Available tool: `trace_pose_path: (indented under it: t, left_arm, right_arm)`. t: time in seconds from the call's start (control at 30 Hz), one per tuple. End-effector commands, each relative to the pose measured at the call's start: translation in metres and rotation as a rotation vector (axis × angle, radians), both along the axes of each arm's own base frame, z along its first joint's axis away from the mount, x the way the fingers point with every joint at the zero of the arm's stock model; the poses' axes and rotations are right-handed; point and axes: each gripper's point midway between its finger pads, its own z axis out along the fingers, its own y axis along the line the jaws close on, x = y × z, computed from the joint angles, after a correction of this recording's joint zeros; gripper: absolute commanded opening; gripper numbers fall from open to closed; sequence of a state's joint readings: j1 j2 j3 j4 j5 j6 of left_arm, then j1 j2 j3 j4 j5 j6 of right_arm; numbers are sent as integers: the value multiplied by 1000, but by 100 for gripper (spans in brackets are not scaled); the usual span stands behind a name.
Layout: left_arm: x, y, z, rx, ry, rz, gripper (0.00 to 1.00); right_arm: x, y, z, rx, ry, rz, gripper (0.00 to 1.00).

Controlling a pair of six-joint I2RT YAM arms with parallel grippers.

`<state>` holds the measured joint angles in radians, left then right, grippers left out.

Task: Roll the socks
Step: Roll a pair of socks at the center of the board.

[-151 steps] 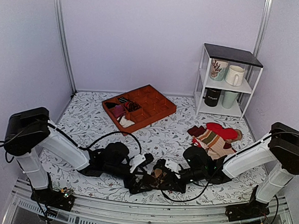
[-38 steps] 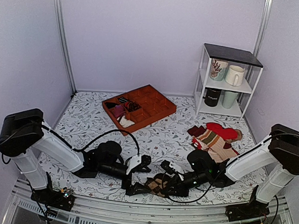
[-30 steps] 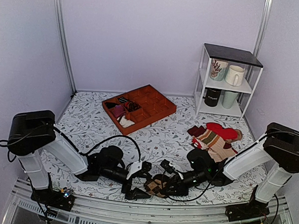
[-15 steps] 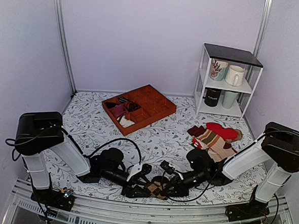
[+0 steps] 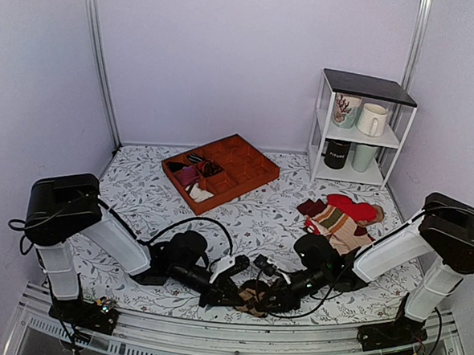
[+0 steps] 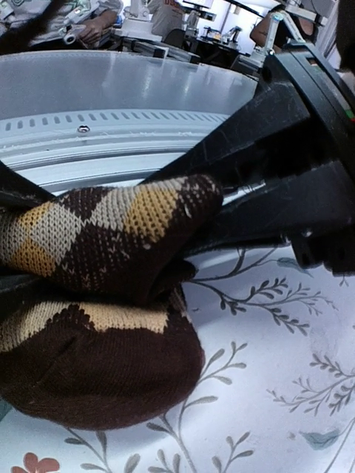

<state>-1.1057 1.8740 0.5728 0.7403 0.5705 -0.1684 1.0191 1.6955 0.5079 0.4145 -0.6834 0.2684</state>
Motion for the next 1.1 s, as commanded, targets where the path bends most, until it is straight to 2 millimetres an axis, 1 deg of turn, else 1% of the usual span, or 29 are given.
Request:
trace_pose_path:
  t: [0.0, 0.07, 0.2, 0.27, 0.33, 0.43, 0.57, 0.63, 0.73, 0.87, 0.9, 0.97, 1.03, 1.07]
  left_arm:
    - [-7, 29, -49, 260, 149, 114, 0]
    - [-8, 37, -55, 299, 193, 143, 0]
    - [-9, 47, -64, 345, 252, 181, 0]
    - [-8, 49, -67, 361, 267, 192, 0]
    - [-8, 50, -70, 375, 284, 199, 0]
    - [-6, 52, -75, 393, 298, 203, 0]
    - [-5, 53, -78, 396, 311, 207, 0]
    - [-4, 52, -78, 393, 315, 207, 0]
    - [-5, 51, -80, 395, 321, 198, 0]
    - [-4, 50, -79, 389, 320, 194, 0]
    - [-3, 49, -79, 386, 320, 193, 0]
    - [-3, 48, -77, 373, 320, 188, 0]
    - [-1, 45, -74, 355, 305, 186, 0]
    - [1, 45, -74, 347, 295, 184, 4]
  right_arm:
    - [15, -28, -27, -209, -77, -104, 36]
    - [28, -26, -11, -190, -164, -130, 44]
    - [51, -20, 37, -84, -363, -174, 49]
    - [52, -17, 56, -26, -446, -159, 51]
    - [47, -13, 60, -5, -517, -103, 54]
    - [37, -5, 52, -10, -549, -21, 54]
    - [24, 1, 34, -49, -543, 27, 54]
    - [19, 5, 30, -56, -544, 35, 54]
    - [17, 8, 22, -83, -544, 35, 55]
    - [17, 8, 7, -134, -537, 29, 54]
    - [16, 9, 5, -138, -530, 32, 50]
    - [13, 10, 0, -149, -509, 44, 35]
    - [10, 7, -8, -176, -476, 47, 23]
    - [7, 6, -11, -181, -452, 56, 19]
